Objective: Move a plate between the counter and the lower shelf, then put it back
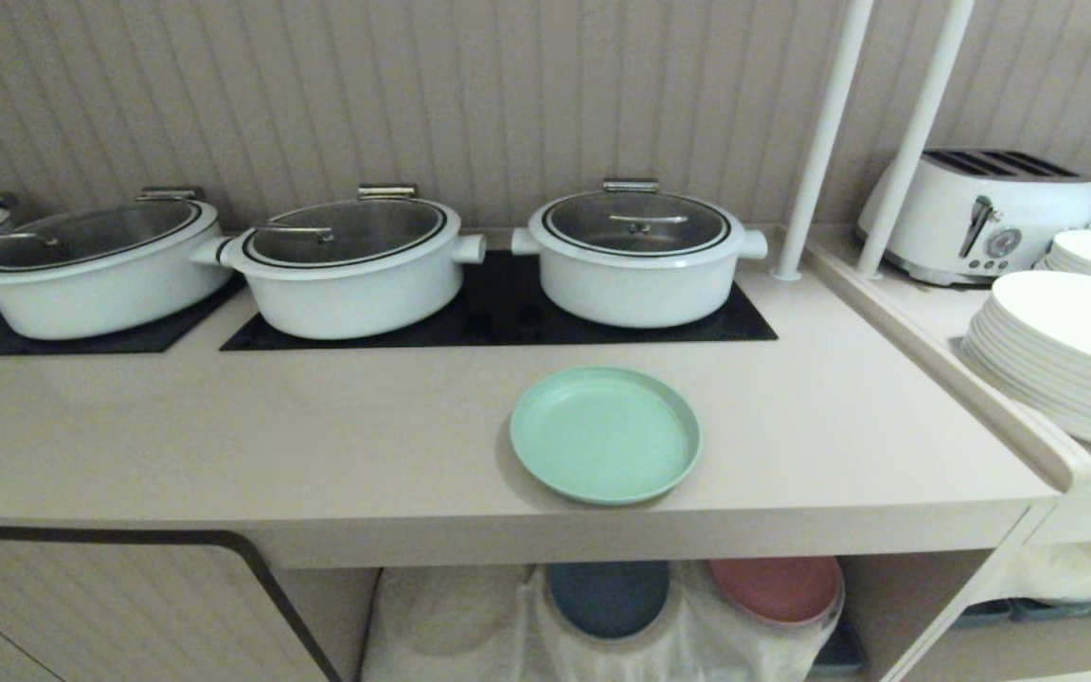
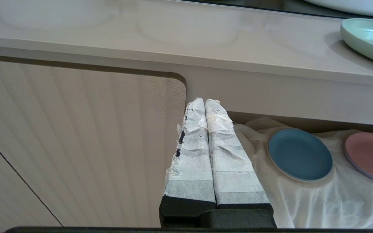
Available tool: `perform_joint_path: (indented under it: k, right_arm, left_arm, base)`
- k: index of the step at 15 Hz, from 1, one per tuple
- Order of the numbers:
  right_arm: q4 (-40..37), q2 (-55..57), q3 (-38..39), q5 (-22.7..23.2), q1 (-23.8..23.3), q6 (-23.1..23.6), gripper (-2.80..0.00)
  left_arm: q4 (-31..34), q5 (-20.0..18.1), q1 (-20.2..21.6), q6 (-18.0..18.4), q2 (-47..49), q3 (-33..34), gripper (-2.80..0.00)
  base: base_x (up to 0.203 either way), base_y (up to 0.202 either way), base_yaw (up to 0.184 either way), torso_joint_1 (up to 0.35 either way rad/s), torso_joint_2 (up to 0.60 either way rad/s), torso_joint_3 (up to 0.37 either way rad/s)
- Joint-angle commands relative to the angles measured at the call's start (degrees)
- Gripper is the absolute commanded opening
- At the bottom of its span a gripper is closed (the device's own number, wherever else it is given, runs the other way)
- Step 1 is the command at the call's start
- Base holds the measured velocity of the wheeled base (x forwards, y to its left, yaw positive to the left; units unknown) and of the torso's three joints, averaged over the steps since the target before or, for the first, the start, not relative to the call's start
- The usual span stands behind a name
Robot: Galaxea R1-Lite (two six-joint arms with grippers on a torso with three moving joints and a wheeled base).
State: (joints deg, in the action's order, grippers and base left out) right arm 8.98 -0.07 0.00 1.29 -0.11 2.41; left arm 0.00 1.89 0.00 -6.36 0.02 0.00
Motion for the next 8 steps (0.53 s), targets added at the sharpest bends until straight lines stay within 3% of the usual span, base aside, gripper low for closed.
perform_joint_path:
  k: [1,8]
  right_arm:
    - [0.07,0.07,0.00,0.03,-0.05,0.05,-2.80]
    - [0.07,0.16,0.00,-0.06,0.02,-0.22,-2.80]
  left_arm:
    - [0.00,0.04,0.00,-0.05,-0.02,0.00,-2.80]
    - [0.00,0.04,0.00,-0.14,-0.02,0.00,-2.80]
  base:
    - [0.000,0.000,0.000,0.000,0.00,0.000]
    - [0.000,0.000,0.000,0.000,0.00,0.000]
